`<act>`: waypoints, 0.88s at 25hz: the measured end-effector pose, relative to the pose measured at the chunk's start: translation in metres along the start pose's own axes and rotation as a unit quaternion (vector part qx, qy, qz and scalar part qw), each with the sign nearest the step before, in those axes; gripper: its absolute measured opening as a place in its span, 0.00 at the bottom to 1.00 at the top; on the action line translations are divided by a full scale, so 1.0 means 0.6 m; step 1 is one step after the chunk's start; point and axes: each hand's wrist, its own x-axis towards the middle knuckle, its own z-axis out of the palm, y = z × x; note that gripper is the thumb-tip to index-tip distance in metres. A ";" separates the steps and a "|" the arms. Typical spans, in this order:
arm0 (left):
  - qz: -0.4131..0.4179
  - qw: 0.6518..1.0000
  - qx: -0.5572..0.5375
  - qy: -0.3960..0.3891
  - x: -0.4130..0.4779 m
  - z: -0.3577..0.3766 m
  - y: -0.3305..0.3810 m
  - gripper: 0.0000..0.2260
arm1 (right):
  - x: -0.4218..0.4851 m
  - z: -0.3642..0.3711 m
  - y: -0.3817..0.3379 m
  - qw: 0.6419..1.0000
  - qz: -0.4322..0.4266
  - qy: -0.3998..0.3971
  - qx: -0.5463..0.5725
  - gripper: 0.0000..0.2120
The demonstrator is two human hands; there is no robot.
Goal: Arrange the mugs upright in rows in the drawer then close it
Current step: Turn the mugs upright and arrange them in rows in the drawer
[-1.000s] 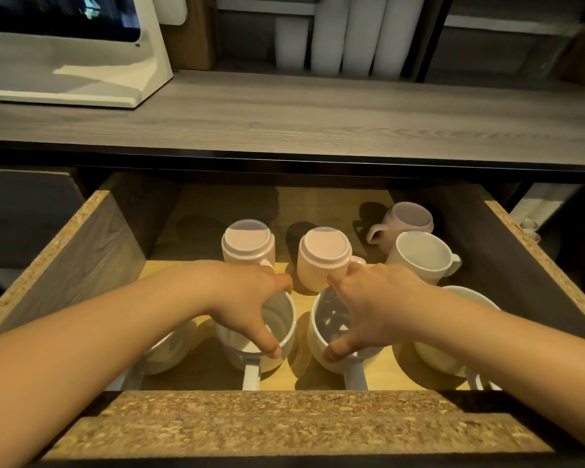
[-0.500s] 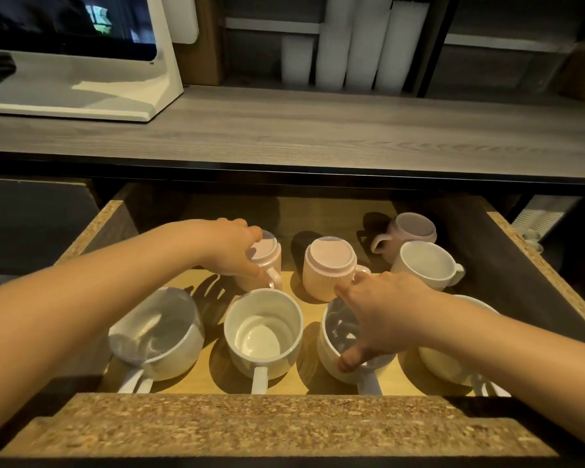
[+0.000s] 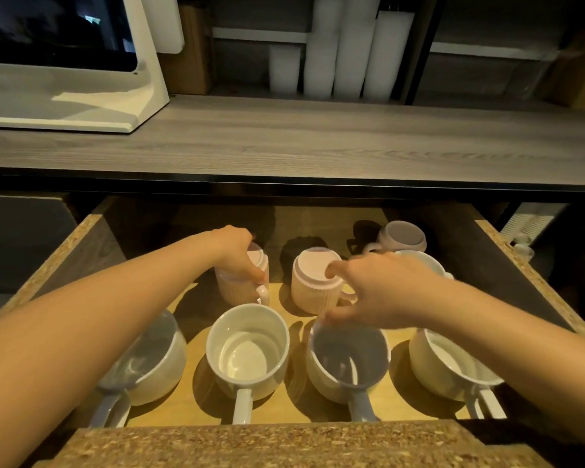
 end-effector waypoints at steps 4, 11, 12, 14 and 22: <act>0.055 0.996 -0.031 0.067 -0.029 -0.017 -0.011 0.34 | 0.026 -0.024 0.010 0.998 0.019 0.047 0.047 0.26; 0.215 0.931 -0.277 0.104 -0.119 -0.084 -0.059 0.28 | 0.074 -0.054 -0.010 0.959 -0.045 0.028 0.280 0.32; 0.228 0.913 -0.322 0.103 -0.126 -0.088 -0.063 0.29 | 0.077 -0.056 -0.010 0.937 -0.070 0.021 0.340 0.31; 0.249 0.875 -0.403 0.102 -0.136 -0.093 -0.068 0.28 | 0.083 -0.057 -0.010 0.876 -0.104 0.001 0.471 0.29; 0.231 0.840 -0.488 0.050 -0.135 -0.103 -0.103 0.29 | 0.110 -0.058 -0.038 0.781 -0.126 0.028 0.611 0.22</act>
